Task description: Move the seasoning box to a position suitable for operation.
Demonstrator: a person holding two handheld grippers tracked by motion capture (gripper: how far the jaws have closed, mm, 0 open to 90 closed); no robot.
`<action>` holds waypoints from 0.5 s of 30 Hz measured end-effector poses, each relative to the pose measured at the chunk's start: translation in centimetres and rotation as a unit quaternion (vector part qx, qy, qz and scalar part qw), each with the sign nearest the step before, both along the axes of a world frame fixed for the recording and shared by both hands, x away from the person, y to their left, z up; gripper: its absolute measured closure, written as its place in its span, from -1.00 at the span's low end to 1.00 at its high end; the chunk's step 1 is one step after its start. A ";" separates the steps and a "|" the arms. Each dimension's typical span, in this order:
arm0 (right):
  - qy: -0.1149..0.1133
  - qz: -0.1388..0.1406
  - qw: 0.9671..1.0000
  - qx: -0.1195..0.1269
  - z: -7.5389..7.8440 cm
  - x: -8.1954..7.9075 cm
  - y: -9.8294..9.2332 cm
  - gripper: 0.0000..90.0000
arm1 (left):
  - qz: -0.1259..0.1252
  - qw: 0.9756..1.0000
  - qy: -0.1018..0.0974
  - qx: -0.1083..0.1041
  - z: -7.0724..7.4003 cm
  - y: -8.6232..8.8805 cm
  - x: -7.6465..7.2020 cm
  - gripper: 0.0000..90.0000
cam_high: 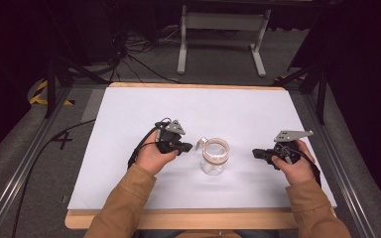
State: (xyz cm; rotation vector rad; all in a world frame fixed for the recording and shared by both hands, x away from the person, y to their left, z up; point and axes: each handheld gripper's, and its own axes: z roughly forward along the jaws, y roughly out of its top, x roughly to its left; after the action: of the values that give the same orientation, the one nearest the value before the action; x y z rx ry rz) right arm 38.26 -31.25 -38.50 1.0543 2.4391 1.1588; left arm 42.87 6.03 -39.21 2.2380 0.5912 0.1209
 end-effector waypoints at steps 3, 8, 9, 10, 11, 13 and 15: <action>0.000 0.000 1.000 0.000 0.0 -0.2 0.0 0.96 | 0.005 1.000 0.007 -0.008 -0.5 -0.4 0.3 1.00; -0.002 -0.002 1.000 0.000 -0.1 -0.4 -0.2 0.96 | 0.014 1.000 0.007 -0.005 -1.1 -0.9 0.6 1.00; -0.002 -0.002 1.000 0.000 -0.1 -0.4 -0.2 0.96 | 0.014 1.000 0.007 -0.005 -1.1 -0.9 0.6 1.00; 0.000 -0.004 1.000 0.002 -0.1 -0.5 -0.3 0.95 | 0.015 1.000 0.006 -0.005 -1.2 -1.0 0.7 1.00; 0.000 -0.004 1.000 0.002 -0.1 -0.5 -0.3 0.95 | 0.014 1.000 0.006 -0.004 -1.2 -1.1 0.8 1.00; -0.001 -0.005 1.000 0.001 -0.1 -0.6 -0.4 0.95 | 0.017 1.000 0.004 -0.004 -1.3 -1.2 0.8 1.00; -0.003 -0.005 1.000 0.000 -0.1 -0.7 -0.6 0.95 | 0.017 1.000 0.006 -0.002 -1.3 -1.3 0.8 1.00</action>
State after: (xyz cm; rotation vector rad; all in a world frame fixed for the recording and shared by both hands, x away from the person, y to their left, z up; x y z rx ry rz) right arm 37.57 -31.81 -38.55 1.0601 2.4271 1.1566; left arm 43.72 4.72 -40.54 2.2280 0.6352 0.1221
